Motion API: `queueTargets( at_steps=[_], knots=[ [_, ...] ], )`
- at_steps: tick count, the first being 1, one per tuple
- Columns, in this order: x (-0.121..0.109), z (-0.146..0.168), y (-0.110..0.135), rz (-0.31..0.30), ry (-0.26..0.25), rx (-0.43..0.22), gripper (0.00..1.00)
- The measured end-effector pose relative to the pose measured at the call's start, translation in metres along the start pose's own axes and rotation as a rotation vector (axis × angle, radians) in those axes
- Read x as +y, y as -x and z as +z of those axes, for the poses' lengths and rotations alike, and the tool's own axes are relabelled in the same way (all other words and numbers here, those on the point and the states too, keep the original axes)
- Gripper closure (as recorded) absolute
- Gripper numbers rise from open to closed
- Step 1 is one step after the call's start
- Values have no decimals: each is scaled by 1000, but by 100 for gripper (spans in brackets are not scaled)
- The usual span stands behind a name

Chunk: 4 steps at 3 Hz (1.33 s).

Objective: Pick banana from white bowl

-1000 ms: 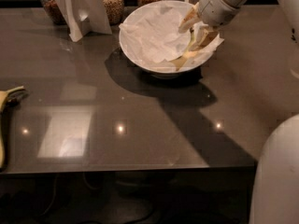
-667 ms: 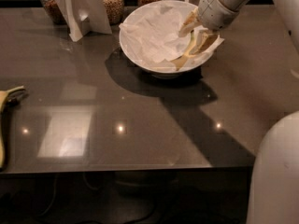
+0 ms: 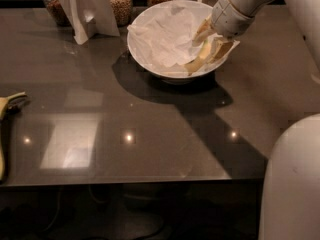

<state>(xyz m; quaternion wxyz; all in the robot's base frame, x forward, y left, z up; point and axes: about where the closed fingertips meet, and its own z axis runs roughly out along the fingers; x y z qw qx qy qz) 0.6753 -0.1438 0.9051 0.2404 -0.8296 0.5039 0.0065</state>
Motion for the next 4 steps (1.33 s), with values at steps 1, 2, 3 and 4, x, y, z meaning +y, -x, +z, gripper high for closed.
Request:
queueTargets(
  at_steps=[1,2,3,4],
  knots=[
    [3,6,-3,3,22,-3,52],
    [6,13,-6,9,39,-8,51],
    [7,19,-8,8,54,-16,47],
    [6,24,-8,3,62,-25,46]
  ],
)
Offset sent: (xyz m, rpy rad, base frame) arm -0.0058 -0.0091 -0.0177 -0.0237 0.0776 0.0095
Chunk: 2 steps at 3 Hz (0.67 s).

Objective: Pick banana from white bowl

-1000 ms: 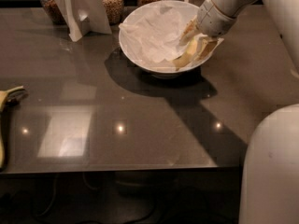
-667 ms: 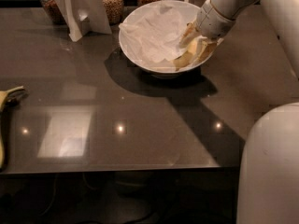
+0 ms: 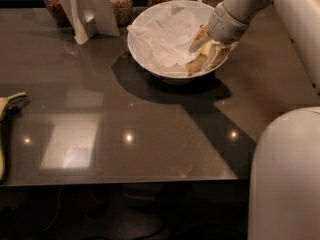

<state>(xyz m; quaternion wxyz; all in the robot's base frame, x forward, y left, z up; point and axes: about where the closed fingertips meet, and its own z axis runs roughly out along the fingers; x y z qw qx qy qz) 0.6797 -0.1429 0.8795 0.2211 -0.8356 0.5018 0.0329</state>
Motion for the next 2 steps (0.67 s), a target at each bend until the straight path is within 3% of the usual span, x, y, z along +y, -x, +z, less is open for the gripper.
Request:
queueTargets(
  at_steps=[2],
  knots=[
    [-2,8,3,-18,15,-10,47]
  ],
)
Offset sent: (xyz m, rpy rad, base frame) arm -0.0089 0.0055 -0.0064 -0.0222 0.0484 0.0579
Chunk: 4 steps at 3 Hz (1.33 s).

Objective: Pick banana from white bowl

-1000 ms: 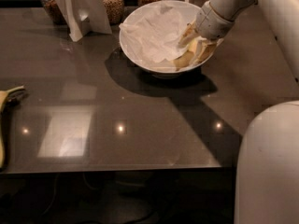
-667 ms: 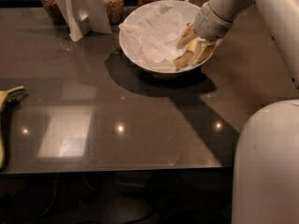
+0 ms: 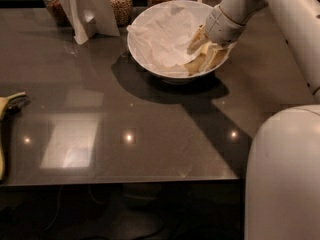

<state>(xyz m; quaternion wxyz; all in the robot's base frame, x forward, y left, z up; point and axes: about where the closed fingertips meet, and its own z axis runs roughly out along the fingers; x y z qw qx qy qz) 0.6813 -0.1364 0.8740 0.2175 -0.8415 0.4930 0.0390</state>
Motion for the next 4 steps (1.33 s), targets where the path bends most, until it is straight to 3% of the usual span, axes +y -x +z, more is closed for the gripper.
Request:
queueTargets(
  at_steps=[3,4],
  knots=[
    [-11,16,11,-42,17,-17,49],
    [-14,25,13,-58,34,-19,58]
  ],
)
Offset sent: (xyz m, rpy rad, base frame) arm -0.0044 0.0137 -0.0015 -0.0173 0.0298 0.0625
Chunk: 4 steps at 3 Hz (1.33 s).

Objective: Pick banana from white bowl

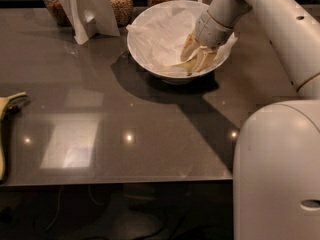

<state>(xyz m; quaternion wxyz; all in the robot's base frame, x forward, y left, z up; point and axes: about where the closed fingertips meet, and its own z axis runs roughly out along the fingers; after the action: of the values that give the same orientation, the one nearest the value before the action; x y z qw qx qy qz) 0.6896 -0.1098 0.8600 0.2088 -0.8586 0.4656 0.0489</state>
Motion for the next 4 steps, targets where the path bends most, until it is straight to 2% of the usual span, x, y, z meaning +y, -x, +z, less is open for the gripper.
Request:
queueTargets(
  at_steps=[2,3,4],
  knots=[
    [2,4,1,-16,39,19,99],
    [-1,-8,3,-35,25,47,100],
    [-14,-29,13,-75,-17,74,100]
  ],
)
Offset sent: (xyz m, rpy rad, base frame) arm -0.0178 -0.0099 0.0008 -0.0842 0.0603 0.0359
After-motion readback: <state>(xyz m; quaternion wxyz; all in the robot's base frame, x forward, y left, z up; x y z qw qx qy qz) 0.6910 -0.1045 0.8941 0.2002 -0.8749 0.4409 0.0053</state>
